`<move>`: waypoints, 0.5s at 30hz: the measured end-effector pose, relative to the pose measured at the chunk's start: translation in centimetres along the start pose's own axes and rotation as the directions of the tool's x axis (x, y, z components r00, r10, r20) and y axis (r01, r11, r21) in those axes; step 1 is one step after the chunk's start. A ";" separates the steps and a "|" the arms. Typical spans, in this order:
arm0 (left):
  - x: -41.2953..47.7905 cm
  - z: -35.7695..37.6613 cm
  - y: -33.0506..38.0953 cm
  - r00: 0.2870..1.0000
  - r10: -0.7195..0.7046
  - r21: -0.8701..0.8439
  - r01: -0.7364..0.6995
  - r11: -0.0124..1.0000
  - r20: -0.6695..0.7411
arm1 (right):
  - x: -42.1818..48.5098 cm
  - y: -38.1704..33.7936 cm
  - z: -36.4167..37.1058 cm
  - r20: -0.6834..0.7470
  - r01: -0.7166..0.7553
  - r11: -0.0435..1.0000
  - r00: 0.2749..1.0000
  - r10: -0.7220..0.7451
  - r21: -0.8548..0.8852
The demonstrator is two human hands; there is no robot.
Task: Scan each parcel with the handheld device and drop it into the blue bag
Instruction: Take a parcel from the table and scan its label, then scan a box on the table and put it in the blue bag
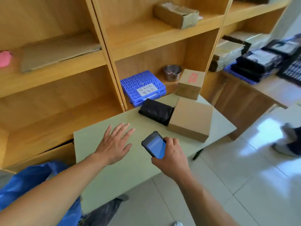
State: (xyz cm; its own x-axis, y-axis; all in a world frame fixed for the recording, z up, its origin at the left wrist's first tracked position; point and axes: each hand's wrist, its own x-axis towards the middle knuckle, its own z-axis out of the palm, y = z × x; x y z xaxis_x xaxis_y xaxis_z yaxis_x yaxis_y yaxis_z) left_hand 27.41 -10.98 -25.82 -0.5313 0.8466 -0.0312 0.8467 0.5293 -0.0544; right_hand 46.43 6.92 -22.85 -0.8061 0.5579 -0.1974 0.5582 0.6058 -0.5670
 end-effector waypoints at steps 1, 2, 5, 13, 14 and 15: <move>1.7 -0.1 1.5 1.000 0.015 -0.001 -0.015 1.000 0.008 | 0.4 1.4 -1.2 -0.015 -0.022 1.000 1.000 0.022 0.005; 3.5 0.0 2.9 0.999 0.051 0.000 -0.051 0.999 -0.004 | 0.8 2.8 -2.4 -0.038 -0.040 0.999 0.998 0.040 0.003; 9.3 -0.4 6.9 0.991 0.133 -0.015 -0.133 0.991 0.000 | 2.4 6.9 -5.5 -0.079 -0.108 0.994 0.991 0.109 0.011; 20.8 0.0 9.9 0.977 0.211 -0.040 -0.212 0.977 -0.023 | 9.5 11.2 -9.2 -0.134 -0.184 0.982 0.973 0.189 0.047; 22.4 -0.1 9.9 0.975 0.222 -0.043 -0.223 0.974 -0.024 | 10.6 11.3 -9.7 -0.149 -0.187 0.981 0.970 0.192 0.049; 23.8 -0.4 9.8 0.974 0.227 -0.050 -0.227 0.973 -0.015 | 11.5 11.4 -10.3 -0.153 -0.195 0.980 0.968 0.200 0.044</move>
State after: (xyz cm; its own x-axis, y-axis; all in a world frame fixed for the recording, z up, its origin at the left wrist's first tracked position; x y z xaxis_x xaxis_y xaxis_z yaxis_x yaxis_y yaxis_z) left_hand 23.05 14.34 -26.66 -0.3248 0.9454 -0.0279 0.9457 0.3250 0.0043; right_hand 45.53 26.05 -23.37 -0.6386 0.7478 -0.1818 0.6954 0.4595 -0.5526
